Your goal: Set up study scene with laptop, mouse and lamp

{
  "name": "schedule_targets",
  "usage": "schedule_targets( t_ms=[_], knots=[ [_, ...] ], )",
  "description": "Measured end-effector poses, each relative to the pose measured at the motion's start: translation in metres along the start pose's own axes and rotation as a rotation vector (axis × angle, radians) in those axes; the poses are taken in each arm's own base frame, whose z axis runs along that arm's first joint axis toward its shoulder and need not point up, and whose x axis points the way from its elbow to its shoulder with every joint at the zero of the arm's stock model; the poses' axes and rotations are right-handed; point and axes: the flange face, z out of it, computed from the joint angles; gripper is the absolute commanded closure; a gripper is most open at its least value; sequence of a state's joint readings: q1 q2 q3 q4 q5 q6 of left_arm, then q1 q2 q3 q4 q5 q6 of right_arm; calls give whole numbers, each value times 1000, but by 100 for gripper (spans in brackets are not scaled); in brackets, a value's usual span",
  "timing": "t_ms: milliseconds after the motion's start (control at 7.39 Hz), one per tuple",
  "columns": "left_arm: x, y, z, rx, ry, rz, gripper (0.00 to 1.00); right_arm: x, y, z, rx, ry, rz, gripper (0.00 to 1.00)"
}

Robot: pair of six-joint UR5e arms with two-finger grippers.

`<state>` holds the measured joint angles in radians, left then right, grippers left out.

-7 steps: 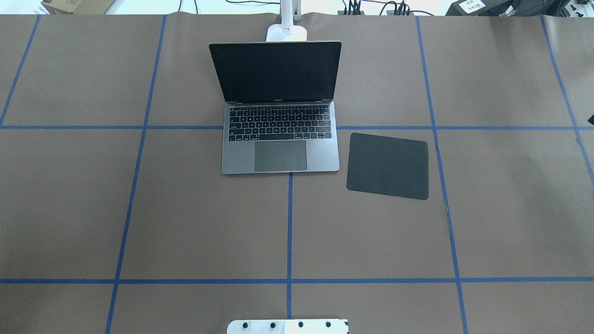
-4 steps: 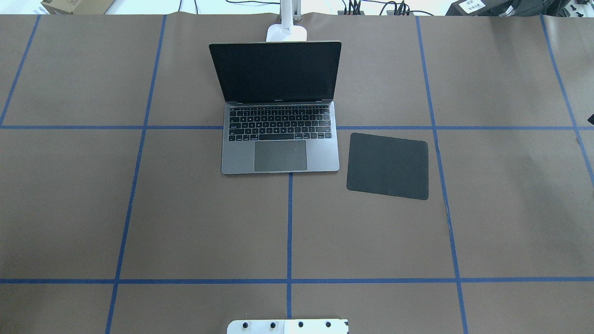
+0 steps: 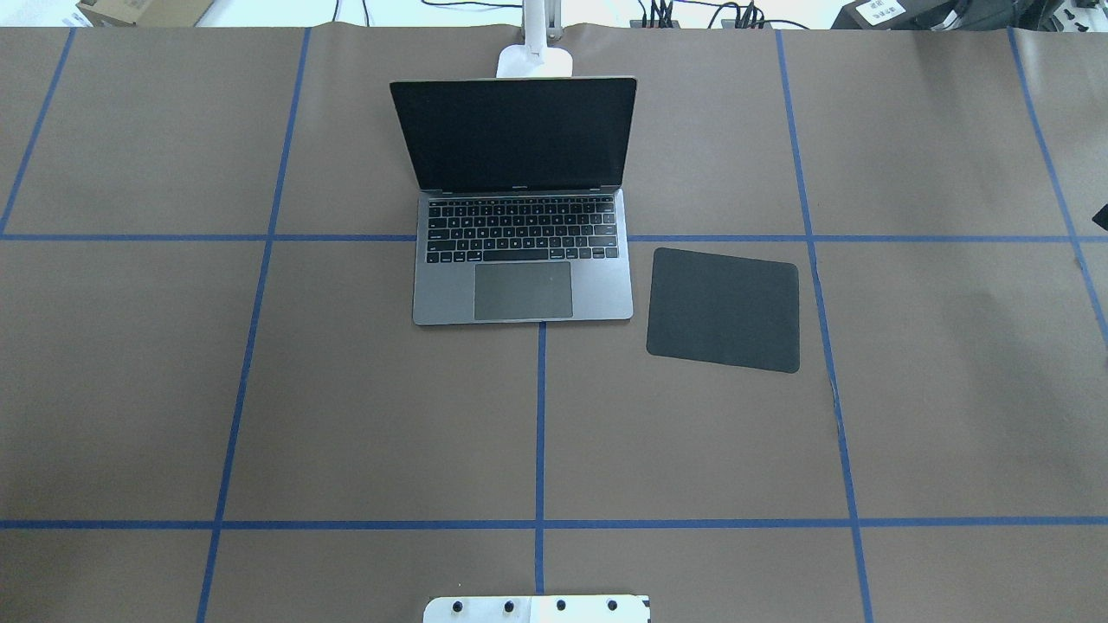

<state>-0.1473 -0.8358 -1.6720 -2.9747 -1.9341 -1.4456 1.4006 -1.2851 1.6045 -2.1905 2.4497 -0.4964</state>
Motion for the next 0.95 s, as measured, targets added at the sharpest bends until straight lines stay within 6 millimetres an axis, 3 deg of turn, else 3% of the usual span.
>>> schedule_targets(
  t_ms=[406,947],
  knots=[
    [14,0,-10,15,53,12,36,-1,-1,0,-1,0,1,0],
    [79,-21,-28,103,201,26,36,-1,-2,2,-5,-1,0,0]
  ],
)
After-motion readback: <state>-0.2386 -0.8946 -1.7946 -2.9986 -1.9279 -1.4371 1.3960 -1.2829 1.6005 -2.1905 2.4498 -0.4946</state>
